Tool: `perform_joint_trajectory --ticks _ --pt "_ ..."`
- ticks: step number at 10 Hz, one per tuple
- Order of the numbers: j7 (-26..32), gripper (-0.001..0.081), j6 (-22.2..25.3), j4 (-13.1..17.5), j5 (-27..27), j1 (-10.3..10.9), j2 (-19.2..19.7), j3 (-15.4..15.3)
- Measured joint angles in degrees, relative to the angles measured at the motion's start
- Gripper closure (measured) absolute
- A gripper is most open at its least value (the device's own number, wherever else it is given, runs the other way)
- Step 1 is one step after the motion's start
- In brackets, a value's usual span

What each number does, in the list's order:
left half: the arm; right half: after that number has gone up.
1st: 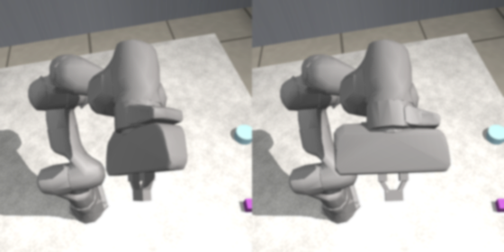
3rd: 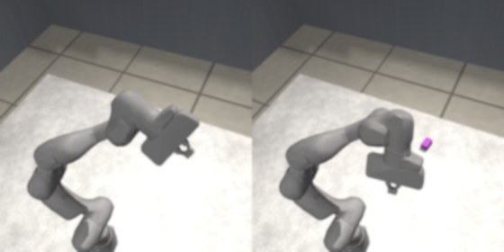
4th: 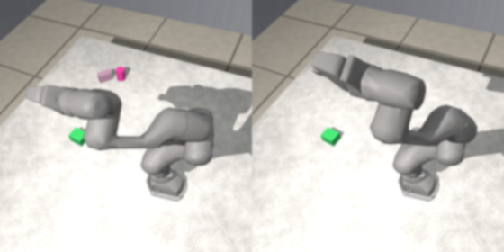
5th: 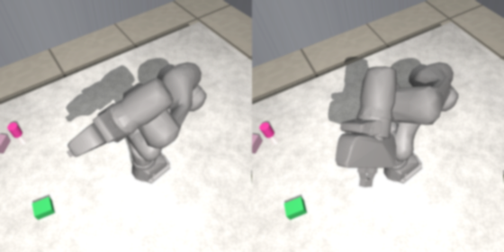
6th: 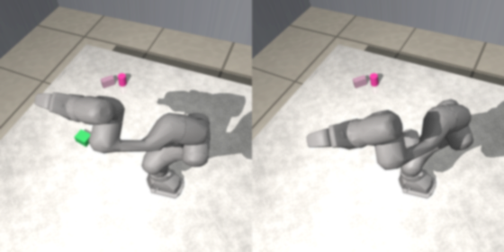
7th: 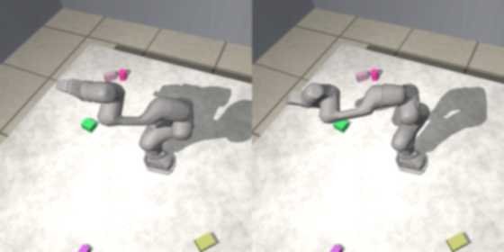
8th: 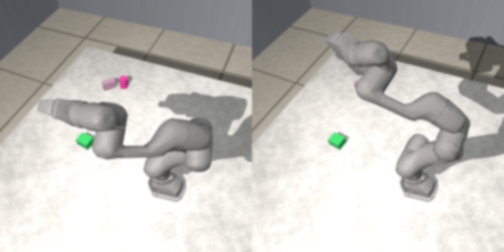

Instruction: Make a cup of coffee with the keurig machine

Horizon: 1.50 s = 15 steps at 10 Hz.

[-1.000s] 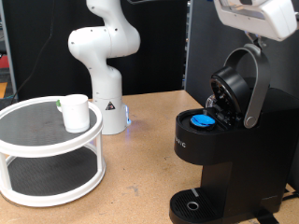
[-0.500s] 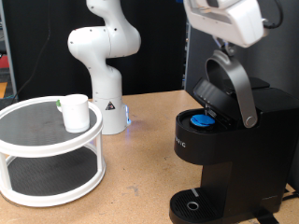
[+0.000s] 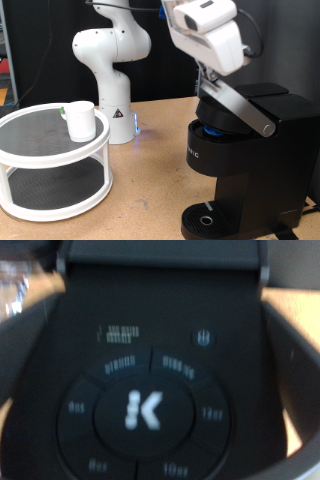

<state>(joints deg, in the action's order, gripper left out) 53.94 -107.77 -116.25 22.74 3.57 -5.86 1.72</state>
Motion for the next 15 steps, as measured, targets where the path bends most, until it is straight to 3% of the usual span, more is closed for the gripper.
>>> perform_joint_trajectory --ticks 8,13,15 --pt "-1.93 0.0804 -15.54 -10.76 -6.96 -0.83 2.05 -0.15" --pt "-1.68 0.0804 -16.13 -10.88 -6.64 -0.85 2.04 -0.07" --pt "0.61 0.0804 -16.16 -10.97 -3.73 -0.88 1.96 0.47"
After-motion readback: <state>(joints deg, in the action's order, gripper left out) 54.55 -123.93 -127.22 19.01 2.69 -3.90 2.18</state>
